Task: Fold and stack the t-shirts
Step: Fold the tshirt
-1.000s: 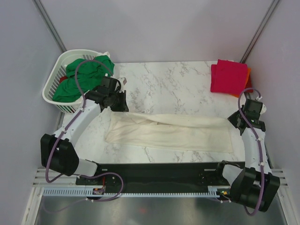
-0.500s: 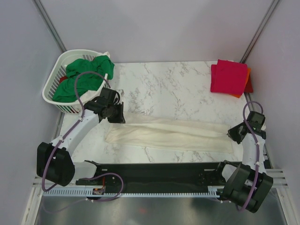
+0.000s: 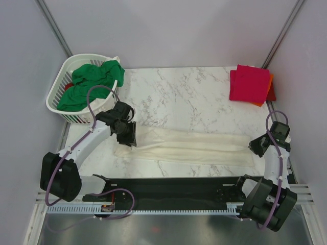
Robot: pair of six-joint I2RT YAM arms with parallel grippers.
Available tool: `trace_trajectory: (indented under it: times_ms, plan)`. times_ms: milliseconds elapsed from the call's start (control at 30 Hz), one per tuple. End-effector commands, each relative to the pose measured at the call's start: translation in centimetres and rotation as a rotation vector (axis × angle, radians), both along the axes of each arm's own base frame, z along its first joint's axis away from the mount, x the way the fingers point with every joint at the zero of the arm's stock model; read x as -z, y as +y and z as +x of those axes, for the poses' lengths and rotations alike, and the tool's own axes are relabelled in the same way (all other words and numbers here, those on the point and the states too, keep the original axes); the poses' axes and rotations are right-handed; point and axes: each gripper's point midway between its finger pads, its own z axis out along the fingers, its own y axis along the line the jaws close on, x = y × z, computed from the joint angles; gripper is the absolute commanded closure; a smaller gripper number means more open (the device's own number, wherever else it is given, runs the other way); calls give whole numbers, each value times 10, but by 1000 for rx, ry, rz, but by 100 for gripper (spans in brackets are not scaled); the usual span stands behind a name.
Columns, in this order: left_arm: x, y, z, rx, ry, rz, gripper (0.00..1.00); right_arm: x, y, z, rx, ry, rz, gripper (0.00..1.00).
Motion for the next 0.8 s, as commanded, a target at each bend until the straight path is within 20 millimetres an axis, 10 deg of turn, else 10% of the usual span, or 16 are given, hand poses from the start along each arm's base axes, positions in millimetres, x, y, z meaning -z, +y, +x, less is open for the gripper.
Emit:
trace_trajectory:
  times_ms: [0, 33, 67, 100, 433, 767]
  plan:
    - [-7, 7, -18, -58, 75, 24, 56, -1, -13, 0, 46, 9, -29, 82]
    - [-11, 5, -23, -61, 70, 3, 23, -2, -13, 2, 39, 2, -27, 61]
    - [-9, 6, -28, -68, 84, 1, 13, 0, -14, 4, 39, 5, -23, 9]
    - [-9, 6, -30, -70, 88, -3, 8, 2, -14, 4, 39, 9, -18, 2]
    - [-5, 15, 7, -143, 25, 98, 7, -47, -10, 29, 4, -207, -56, 2]
    - [41, 11, 46, -207, 84, 185, 17, -96, 94, 90, -465, -388, -103, 37]
